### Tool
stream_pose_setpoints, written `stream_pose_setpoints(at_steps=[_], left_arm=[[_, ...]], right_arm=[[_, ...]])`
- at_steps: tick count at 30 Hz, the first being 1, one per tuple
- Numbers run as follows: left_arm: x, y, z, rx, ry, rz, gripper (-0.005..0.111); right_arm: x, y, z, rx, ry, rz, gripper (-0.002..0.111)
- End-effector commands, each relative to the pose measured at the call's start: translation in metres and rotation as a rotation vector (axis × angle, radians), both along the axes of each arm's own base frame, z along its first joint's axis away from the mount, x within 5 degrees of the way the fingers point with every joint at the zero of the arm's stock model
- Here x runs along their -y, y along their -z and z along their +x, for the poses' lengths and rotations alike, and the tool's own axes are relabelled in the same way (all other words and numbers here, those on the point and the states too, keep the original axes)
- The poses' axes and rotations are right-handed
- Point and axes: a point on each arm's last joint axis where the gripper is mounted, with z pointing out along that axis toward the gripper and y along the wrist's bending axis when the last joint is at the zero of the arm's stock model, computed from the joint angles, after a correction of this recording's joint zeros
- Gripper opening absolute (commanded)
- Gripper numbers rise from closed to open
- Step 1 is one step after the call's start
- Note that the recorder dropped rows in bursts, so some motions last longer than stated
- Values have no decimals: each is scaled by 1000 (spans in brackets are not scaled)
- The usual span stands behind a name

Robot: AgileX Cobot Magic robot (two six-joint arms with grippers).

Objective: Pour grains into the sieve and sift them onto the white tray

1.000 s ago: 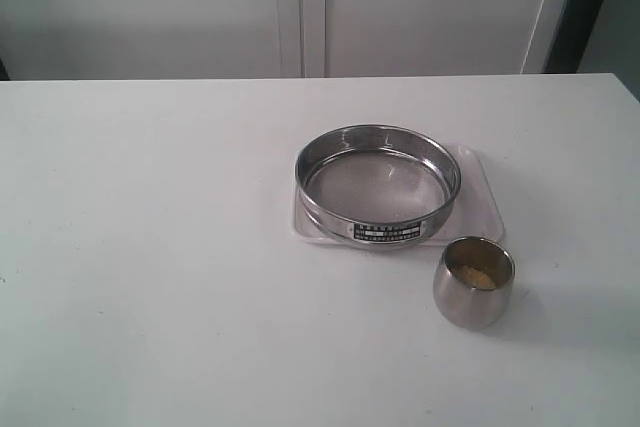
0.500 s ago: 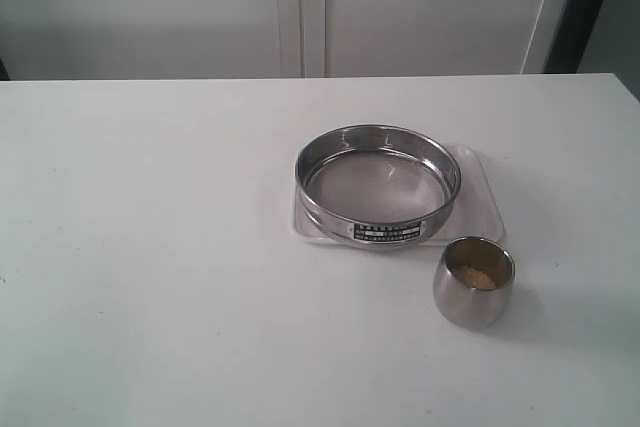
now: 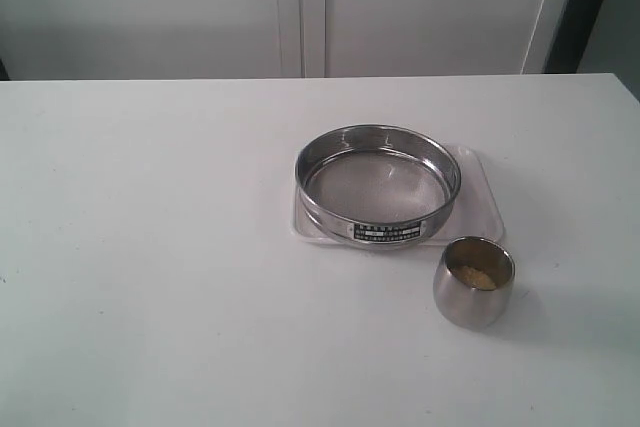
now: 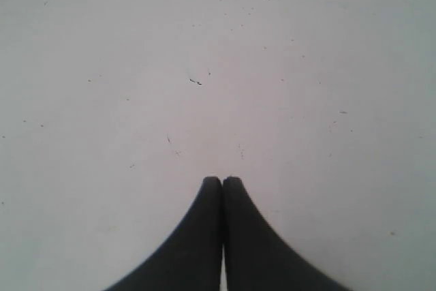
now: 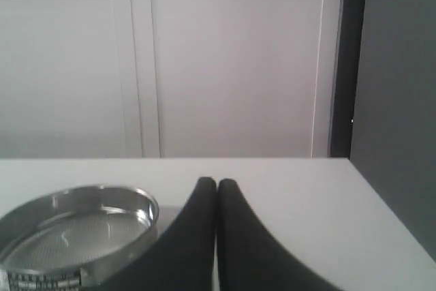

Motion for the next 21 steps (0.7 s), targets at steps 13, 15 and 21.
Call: stream_pose_setpoints(at_steps=[13, 15, 21], left_arm=[[0, 3, 0, -10, 5, -4, 0], [0, 3, 0, -10, 5, -4, 0], [0, 3, 0, -10, 5, -4, 0]], right_arm=[[1, -18, -5, 228, 9, 3, 0], [1, -20, -5, 243, 9, 4, 0], [1, -22, -6, 272, 10, 5, 0]])
